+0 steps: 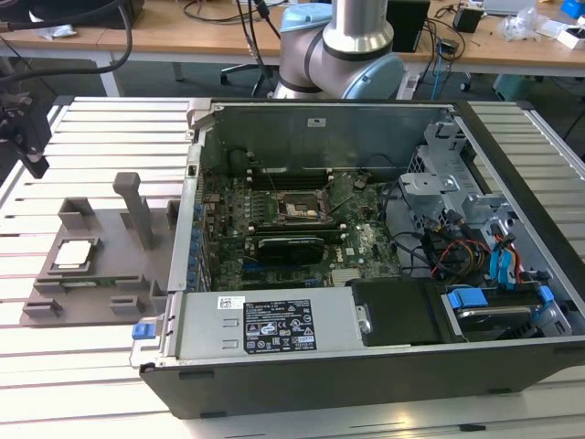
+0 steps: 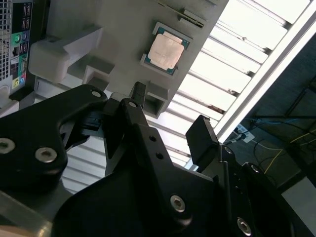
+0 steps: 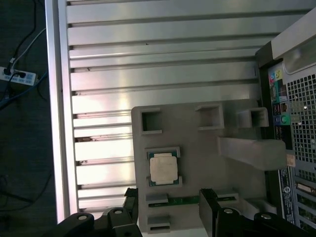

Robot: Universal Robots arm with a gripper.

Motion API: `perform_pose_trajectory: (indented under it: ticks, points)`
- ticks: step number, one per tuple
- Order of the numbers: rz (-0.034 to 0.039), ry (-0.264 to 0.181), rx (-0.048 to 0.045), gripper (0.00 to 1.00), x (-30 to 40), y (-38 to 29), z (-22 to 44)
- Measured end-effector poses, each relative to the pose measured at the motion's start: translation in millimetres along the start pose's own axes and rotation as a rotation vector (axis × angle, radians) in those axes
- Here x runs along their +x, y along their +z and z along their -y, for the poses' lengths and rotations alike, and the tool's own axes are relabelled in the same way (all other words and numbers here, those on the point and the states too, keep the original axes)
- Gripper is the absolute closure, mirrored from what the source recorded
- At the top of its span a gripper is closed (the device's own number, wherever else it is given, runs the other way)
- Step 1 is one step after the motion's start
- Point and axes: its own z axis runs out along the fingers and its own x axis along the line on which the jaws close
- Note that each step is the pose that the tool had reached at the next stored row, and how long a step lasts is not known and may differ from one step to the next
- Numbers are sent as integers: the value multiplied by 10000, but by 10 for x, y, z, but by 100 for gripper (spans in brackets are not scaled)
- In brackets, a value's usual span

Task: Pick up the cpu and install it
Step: 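Pick up the cpu and move it towards the insertion slot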

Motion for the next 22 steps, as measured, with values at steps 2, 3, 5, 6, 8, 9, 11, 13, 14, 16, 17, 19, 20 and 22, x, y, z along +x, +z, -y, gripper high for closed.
perform_pose_trajectory:
  ticks: [2,3,5,6,8,9,11,13,14,16,17,19,20,22]
  points:
    - [0,0,0,39,0,10,0]
    - [0,0,1,39,0,13,1]
    - [-1,0,0,39,0,21,1]
    - [1,0,0,39,0,25,1]
    - [0,0,1,39,1,34,2]
    - [0,0,0,39,1,38,2]
    - [0,0,0,39,1,49,2]
    - [0,0,0,39,1,58,3]
    - [0,0,0,39,1,61,3]
    - [0,0,0,39,2,68,3]
    - [0,-1,0,39,2,72,3]
    - [0,0,0,39,2,80,4]
    - [0,0,0,39,2,83,4]
    - [0,0,0,39,2,100,4]
